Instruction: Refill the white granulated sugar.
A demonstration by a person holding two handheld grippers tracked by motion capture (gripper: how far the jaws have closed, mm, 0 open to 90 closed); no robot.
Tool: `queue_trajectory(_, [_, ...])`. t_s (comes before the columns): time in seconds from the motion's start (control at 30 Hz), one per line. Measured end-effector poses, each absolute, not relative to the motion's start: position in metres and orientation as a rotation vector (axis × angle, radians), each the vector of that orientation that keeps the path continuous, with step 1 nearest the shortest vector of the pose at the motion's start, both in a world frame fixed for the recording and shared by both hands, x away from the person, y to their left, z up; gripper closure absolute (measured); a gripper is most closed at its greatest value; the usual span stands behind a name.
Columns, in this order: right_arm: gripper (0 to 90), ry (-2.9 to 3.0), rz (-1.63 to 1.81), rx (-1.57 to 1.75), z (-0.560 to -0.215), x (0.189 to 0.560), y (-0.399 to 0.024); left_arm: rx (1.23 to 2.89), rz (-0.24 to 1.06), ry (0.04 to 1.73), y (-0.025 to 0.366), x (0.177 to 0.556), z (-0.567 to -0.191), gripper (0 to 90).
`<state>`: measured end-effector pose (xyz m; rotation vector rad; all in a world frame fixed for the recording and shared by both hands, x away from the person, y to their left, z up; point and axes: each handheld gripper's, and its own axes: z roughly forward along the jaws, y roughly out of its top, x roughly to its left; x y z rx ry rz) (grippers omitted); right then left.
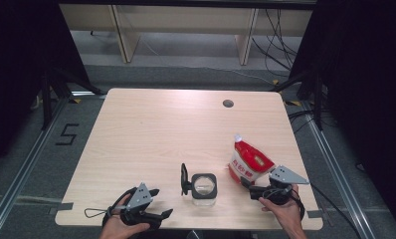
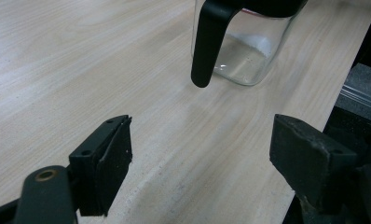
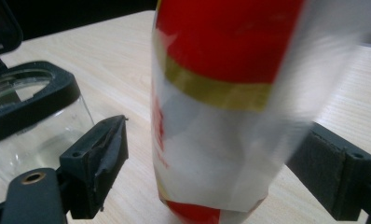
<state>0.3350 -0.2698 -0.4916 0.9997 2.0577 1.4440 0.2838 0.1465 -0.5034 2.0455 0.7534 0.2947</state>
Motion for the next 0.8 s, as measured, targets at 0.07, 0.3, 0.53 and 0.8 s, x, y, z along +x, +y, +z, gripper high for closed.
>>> queue_trajectory(0.07, [15.5,2.070,1.410,1.005,-0.493,0.335,-0.269,2.047,0.296,0.751,0.146,0.284,-0.504,20.4])
queue_trajectory(0.3, [15.6,2.081,1.395,1.011,-0.500,0.338,-0.269,2.050,0.294,0.756,0.146,0.284,-0.503,20.2])
queue_trajectory(0.53, [15.9,2.088,1.392,1.004,-0.506,0.342,-0.267,2.077,0.312,0.750,0.147,0.285,-0.503,20.1])
queue_trajectory(0.8, [16.0,2.071,1.422,1.042,-0.509,0.344,-0.265,2.071,0.289,0.752,0.146,0.285,-0.504,20.0])
